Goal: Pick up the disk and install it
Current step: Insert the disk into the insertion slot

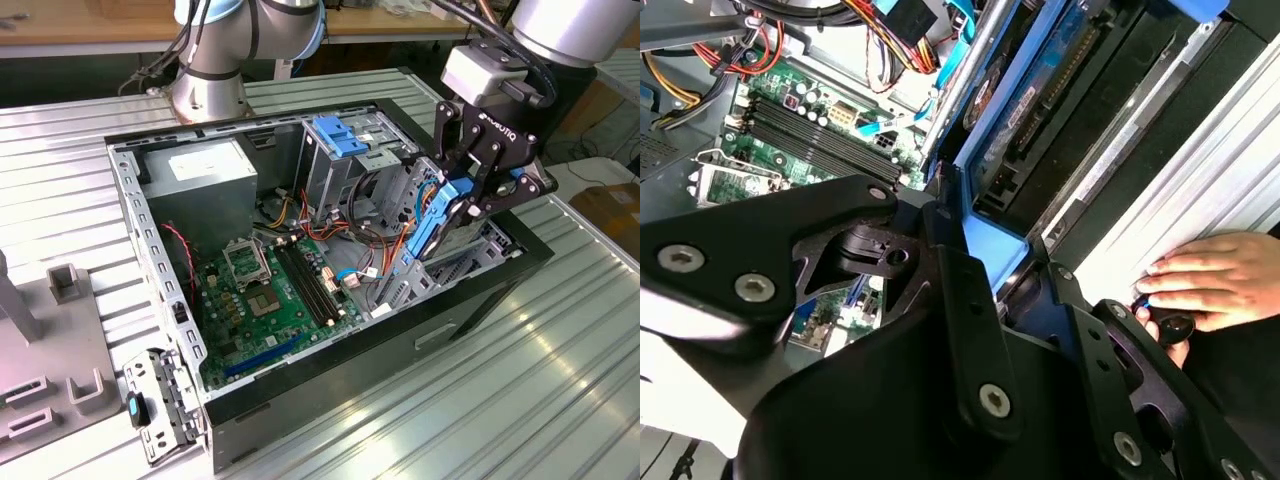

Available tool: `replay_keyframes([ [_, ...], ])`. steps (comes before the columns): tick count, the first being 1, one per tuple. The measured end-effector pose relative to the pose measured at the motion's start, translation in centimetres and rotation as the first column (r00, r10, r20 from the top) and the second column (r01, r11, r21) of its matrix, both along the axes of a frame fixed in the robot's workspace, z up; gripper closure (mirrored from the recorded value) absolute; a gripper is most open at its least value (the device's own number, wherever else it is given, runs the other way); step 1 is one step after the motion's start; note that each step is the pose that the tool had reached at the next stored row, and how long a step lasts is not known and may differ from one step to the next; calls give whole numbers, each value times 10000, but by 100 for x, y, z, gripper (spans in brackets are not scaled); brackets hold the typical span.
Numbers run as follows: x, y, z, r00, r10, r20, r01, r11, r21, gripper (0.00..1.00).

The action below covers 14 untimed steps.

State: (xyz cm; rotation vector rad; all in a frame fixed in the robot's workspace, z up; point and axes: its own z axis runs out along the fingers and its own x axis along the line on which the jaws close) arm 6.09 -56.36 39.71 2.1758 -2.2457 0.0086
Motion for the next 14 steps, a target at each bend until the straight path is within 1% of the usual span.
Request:
replay_keyframes([
  [2, 0, 0, 0, 10000, -1, 0, 1, 10000, -3, 62],
  [3, 0, 0, 0, 10000, 0, 0, 0, 10000, -3, 56],
  [5, 4, 0, -3, 10000, 0, 0, 0, 10000, -3, 56],
  [6, 22, 0, -13, 10000, 1, 1, -1, 10000, 1, 57],
  [7, 41, 0, -18, 10000, 0, 1, 0, 10000, -1, 70],
  [8, 67, 0, -22, 10000, 0, 0, 0, 10000, -5, 70],
  [10, 143, 0, -36, 10000, 0, 0, 0, 10000, -3, 82],
  [11, 198, 0, -43, 10000, -1, 0, 1, 10000, -4, 88],
  [14, 311, 0, -61, 10000, 0, 0, 0, 10000, -3, 89],
])
